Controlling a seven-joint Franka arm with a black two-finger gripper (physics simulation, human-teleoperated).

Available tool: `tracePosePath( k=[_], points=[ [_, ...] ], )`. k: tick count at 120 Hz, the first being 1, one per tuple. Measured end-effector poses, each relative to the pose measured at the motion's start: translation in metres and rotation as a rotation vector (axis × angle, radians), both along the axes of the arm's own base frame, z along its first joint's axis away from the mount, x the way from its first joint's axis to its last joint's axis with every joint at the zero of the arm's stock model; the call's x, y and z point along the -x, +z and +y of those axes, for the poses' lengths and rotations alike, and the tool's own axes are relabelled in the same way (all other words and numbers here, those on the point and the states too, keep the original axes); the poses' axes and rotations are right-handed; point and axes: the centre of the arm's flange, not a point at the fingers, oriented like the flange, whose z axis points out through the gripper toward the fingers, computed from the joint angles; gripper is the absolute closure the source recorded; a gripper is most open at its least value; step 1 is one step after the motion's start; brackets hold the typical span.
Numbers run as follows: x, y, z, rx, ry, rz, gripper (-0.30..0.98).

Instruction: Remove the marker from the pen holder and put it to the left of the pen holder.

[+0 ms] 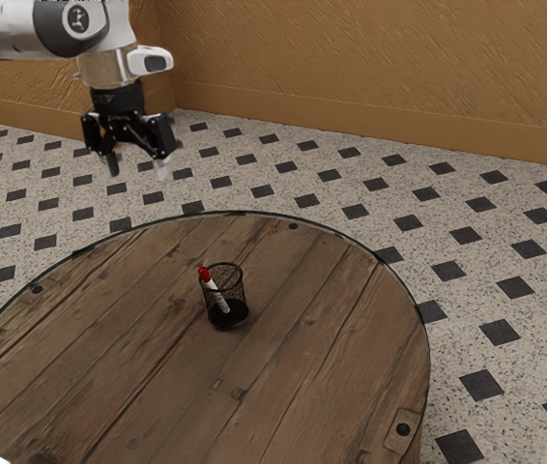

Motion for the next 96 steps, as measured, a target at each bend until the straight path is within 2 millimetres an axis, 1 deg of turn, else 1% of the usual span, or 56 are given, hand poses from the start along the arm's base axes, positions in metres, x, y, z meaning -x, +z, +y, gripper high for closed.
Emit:
tracePosePath(
  k=[4, 7, 9, 12, 15, 18, 21, 24, 30, 34, 39, 43, 50, 61, 84, 96],
  points=[
    [-0.004, -0.004, 0.006, 0.0, 0.013, 0.005, 0.0],
    [-0.014, -0.007, 0.01, -0.001, 0.021, 0.01, 0.0],
    [-0.024, -0.01, 0.011, -0.001, 0.025, 0.015, 0.0],
    [-0.048, -0.022, 0.01, 0.003, 0.024, 0.031, 0.0],
    [-0.07, -0.044, 0.004, 0.013, 0.019, 0.065, 0.0],
    [-0.089, -0.071, 0.0, 0.021, 0.014, 0.107, 0.0],
    [-0.102, -0.098, -0.004, 0.03, 0.011, 0.153, 0.0],
    [-0.111, -0.125, -0.005, 0.041, 0.013, 0.199, 0.0],
    [-0.12, -0.174, -0.008, 0.063, 0.019, 0.289, 0.0],
    [-0.123, -0.2, -0.009, 0.076, 0.024, 0.339, 0.0],
    [-0.123, -0.228, -0.01, 0.092, 0.03, 0.393, 0.0],
    [-0.123, -0.242, -0.011, 0.102, 0.036, 0.423, 0.0],
    [-0.122, -0.255, -0.008, 0.126, 0.052, 0.456, 0.0],
    [-0.12, -0.261, -0.011, 0.167, 0.083, 0.484, 0.03],
    [-0.118, -0.261, -0.014, 0.212, 0.145, 0.519, 0.25],
    [-0.116, -0.261, -0.002, 0.243, 0.185, 0.539, 0.34]
  ],
)
